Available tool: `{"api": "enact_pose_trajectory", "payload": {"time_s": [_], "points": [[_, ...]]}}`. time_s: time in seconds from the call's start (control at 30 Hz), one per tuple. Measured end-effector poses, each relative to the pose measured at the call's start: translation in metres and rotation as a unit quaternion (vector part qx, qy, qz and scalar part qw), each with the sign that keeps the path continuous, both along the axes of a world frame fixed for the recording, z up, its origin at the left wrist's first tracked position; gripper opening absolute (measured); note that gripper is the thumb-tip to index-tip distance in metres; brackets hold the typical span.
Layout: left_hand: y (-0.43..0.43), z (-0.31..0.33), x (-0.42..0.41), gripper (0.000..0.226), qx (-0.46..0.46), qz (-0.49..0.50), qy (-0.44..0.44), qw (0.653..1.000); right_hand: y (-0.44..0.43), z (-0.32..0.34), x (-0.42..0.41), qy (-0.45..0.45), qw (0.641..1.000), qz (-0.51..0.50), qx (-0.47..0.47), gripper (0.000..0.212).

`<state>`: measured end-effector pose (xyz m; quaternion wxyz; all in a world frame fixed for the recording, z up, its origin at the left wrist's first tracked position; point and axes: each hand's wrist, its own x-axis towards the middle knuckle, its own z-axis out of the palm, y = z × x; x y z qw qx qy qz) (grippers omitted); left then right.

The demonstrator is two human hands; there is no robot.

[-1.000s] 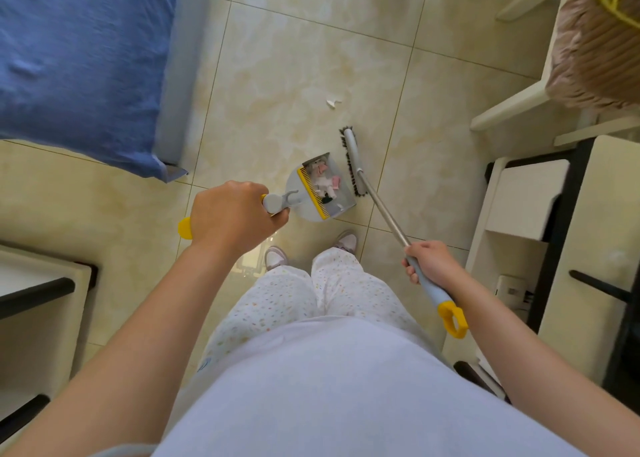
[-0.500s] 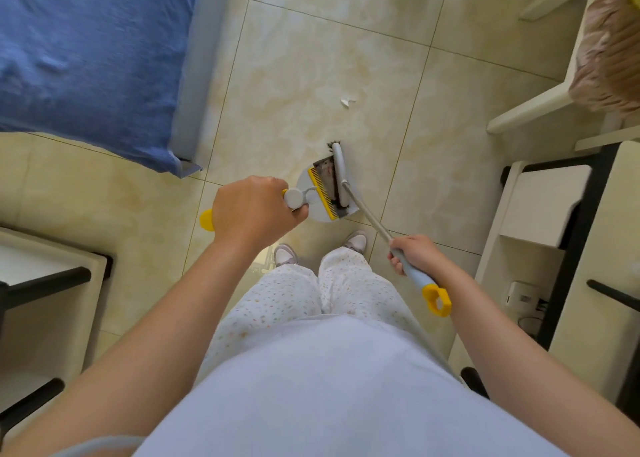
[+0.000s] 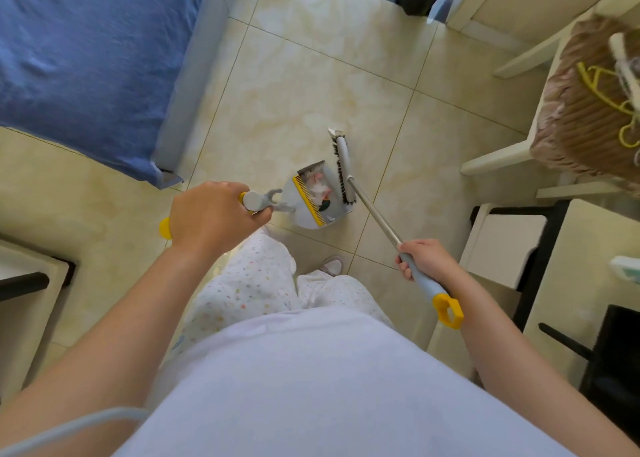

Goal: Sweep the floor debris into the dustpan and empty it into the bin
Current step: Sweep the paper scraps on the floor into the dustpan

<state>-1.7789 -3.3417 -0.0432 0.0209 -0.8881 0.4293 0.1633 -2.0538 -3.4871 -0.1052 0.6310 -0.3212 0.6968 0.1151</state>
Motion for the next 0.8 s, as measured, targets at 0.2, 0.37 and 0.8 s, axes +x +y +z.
{"api": "enact_pose_trajectory", "payload": {"time_s": [0.2,0.37,0.8], "points": [[-0.048,-0.005,0.048,0.044,-0.014,0.016,0.014,1.000,-0.053,0.000,0.050,0.016,0.999,0.011,-0.039,0.020],[-0.094,-0.004,0.104,0.045,-0.013,0.008,0.033,0.999,-0.085,-0.008,0.103,0.036,0.998,-0.001,-0.046,0.014],[-0.165,-0.016,0.215,0.048,0.004,-0.094,0.011,0.995,-0.135,-0.067,0.214,0.071,0.993,0.014,-0.094,0.010]]}}
